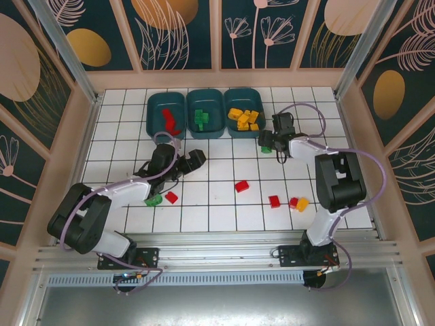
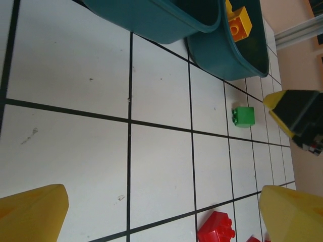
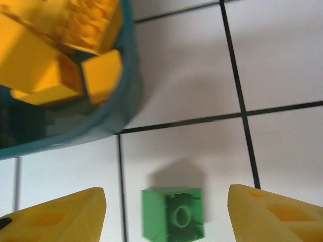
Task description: Sort the legos into containers by color
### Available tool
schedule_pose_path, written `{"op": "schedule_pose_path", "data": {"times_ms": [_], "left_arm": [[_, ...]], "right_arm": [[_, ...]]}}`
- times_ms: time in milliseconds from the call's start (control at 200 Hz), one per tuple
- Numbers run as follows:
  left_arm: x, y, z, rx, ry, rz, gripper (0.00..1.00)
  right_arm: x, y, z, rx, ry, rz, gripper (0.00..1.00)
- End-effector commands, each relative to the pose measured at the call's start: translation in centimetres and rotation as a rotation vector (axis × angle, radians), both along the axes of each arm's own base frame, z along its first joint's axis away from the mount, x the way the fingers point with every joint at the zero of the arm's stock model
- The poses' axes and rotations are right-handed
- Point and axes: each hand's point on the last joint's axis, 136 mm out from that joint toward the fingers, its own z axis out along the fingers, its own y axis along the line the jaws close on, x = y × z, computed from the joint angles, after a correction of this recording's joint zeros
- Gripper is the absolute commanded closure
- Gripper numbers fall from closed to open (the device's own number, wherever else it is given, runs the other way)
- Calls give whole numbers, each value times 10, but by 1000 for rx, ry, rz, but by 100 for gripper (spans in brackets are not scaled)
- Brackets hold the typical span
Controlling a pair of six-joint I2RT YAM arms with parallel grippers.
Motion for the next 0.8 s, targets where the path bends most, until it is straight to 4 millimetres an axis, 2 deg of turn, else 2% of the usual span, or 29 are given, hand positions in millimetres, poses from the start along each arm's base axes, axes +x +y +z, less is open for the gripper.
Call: {"op": "schedule_pose_path", "data": {"times_ms": [0,120,380,595,796], "left_arm": [[-4,8,-3,-5,13,46,5],[-5,8,-6,-13,26,53,5],[3,7,2,-4,10,60,5],[9,9,9,47,-10,61,5],[12,8,10,51,-10,62,5]], "right_arm": [[4,8,-9,55,25,2,37],[4,11,-25,78,51,-11,42],[4,8,-39,67,60,-27,53],[1,10,-27,91,12,-14,63],[-6,10,3,125,-76,-20,69]]}}
